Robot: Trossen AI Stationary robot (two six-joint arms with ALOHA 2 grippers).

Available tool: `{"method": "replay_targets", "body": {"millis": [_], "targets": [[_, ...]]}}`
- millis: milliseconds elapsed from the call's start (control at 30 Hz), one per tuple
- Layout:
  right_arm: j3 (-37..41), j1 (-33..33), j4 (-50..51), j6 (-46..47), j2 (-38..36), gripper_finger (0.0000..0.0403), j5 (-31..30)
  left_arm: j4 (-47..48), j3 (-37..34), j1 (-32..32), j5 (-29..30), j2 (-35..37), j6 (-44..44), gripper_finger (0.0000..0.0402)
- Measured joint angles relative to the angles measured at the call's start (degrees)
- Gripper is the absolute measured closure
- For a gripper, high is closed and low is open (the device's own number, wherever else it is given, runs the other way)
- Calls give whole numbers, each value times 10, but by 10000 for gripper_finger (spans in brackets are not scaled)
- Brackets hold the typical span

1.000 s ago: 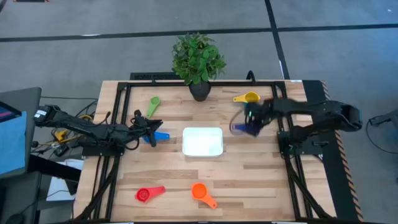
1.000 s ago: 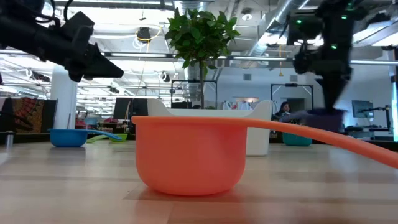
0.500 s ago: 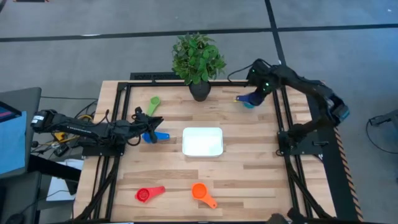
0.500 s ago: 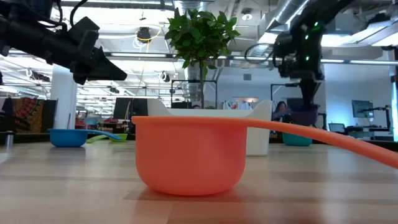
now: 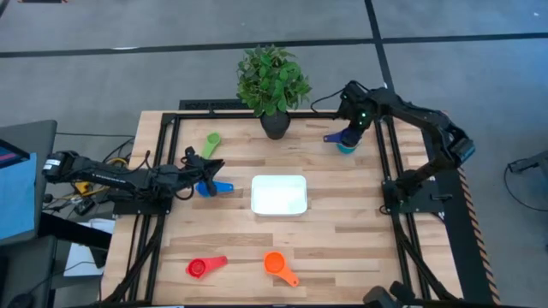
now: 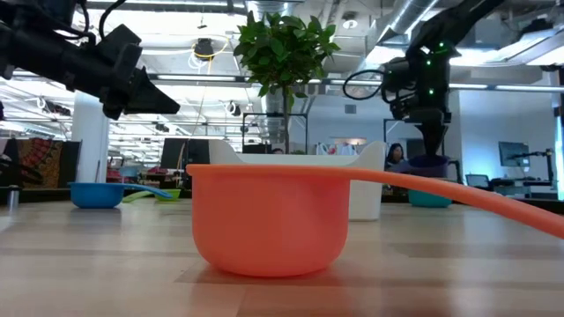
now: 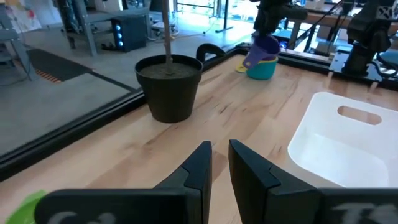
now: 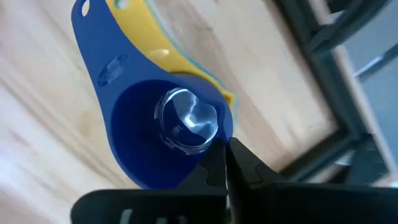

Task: Nest measuring cups in basket
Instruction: Stack the dark blue measuring cup on top of the yellow measuring cup

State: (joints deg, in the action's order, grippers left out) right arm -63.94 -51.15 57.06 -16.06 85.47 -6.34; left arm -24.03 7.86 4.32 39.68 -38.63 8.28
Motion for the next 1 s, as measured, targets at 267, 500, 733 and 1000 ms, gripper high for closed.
{"method": "replay_targets", "body": {"millis": [267,500,733,1000], "targets": [[5,-5,14,115,1,369,50,0,0,0,-3,0,8,358],[5,-5,17,191,0,327,50,0,0,0,-20,0,15,358],[5,-1,33,236,0,288,49,1,0,0,-40,0,20,358],[14,65,45,272,0,265,48,2,0,0,-49,0,20,358]]}}
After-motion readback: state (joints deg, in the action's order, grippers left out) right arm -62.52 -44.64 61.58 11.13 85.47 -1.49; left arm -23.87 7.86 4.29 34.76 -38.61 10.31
